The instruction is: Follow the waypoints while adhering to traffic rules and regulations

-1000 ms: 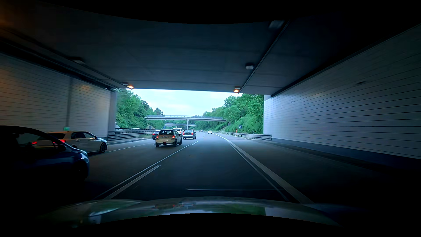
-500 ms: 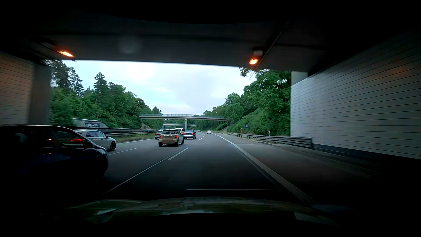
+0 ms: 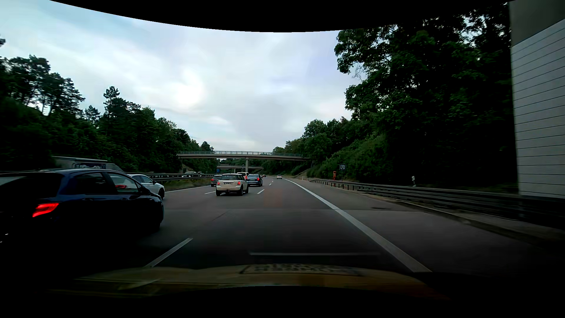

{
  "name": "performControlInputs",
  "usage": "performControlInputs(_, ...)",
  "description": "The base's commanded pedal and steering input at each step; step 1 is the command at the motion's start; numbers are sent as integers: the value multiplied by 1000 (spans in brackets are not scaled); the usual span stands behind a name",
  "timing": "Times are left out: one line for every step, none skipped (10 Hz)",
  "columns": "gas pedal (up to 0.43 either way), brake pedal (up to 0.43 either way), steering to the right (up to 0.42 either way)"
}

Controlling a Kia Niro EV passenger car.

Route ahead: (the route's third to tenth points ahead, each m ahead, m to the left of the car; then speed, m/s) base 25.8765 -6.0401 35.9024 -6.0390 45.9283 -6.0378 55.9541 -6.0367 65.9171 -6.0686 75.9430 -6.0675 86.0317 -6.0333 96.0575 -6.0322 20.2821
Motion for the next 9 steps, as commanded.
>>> performControlInputs(110,0,-4)
performControlInputs(130,0,-4)
performControlInputs(138,0,-4)
performControlInputs(150,0,-4)
performControlInputs(150,0,-4)
performControlInputs(150,0,-4)
performControlInputs(150,0,-4)
performControlInputs(150,0,-4)
performControlInputs(169,0,-4)
